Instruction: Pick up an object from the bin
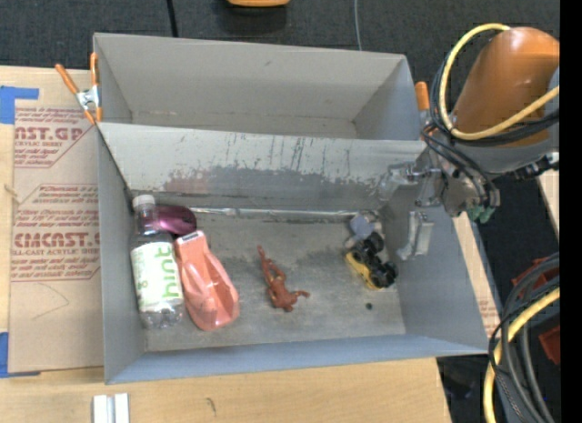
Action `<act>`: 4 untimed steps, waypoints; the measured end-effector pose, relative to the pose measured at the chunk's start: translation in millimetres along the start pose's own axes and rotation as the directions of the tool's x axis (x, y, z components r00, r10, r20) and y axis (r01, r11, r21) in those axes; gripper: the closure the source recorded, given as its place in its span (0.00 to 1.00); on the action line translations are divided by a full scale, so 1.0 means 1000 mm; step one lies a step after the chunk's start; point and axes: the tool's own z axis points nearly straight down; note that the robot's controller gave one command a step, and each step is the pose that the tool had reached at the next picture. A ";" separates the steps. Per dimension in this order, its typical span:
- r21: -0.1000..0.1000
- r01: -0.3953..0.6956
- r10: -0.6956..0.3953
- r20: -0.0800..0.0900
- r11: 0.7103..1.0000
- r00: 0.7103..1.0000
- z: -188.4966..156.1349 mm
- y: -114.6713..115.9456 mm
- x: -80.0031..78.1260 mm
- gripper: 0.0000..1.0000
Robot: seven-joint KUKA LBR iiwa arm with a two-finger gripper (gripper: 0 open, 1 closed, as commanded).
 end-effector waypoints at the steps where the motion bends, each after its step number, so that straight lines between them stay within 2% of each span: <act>1: 0.001 0.002 -0.002 0.008 1.000 1.000 -0.005 0.000 -0.002 0.00; 2: 0.003 0.049 -0.049 0.015 0.999 0.999 0.035 0.008 0.007 0.00; 3: -0.001 0.009 -0.009 0.004 1.000 1.000 0.063 0.021 0.018 0.00; 4: 0.002 0.086 -0.086 0.009 0.996 0.996 0.094 0.019 0.017 0.00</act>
Offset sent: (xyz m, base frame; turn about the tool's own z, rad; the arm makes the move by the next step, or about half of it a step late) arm -0.0157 0.0133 -0.0679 -0.0832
